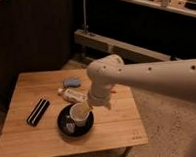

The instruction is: Move the arm in a circular motion

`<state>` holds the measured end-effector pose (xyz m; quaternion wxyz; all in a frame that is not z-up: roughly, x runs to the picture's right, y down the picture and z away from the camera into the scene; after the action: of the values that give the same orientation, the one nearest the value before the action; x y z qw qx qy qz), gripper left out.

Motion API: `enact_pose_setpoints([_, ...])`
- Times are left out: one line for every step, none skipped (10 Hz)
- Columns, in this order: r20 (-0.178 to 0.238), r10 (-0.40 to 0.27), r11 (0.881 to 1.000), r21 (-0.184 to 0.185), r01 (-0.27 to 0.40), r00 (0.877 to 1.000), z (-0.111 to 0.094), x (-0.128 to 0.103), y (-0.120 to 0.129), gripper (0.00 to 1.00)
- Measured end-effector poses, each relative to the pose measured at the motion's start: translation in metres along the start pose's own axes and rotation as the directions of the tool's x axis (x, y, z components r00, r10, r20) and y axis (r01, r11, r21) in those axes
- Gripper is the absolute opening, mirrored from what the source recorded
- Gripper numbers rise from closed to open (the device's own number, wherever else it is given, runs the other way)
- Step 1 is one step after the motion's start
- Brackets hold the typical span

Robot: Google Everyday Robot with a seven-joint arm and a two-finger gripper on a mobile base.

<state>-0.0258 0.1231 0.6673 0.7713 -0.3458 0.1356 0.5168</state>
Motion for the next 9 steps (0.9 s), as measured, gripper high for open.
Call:
enact_pose_setpoints([0.013,-0.053,0.998,-0.018,0.053,0.999,0.002,-0.019,0.015,0.80])
enact_pose_setpoints([0.028,-0.102,0.994,-0.027,0.103,0.994,0.003,-0.038,0.029,0.80])
enact_pose_setpoints([0.041,-0.145,0.989,-0.032,0.147,0.989,0.004,-0.054,0.040,0.80])
enact_pose_setpoints([0.071,-0.194,0.980,-0.030,0.197,0.978,0.001,-0.080,0.049,0.80])
enact_pose_setpoints([0.089,-0.215,0.976,-0.022,0.218,0.973,-0.002,-0.095,0.048,0.80])
enact_pose_setpoints([0.100,-0.234,0.971,-0.016,0.237,0.967,-0.006,-0.110,0.044,0.80])
enact_pose_setpoints([0.124,-0.252,0.967,0.002,0.254,0.960,-0.013,-0.131,0.030,0.80])
enact_pose_setpoints([0.144,-0.261,0.965,0.016,0.261,0.955,-0.020,-0.152,0.016,0.80])
enact_pose_setpoints([0.156,-0.265,0.964,0.025,0.264,0.952,-0.024,-0.167,0.004,0.80])
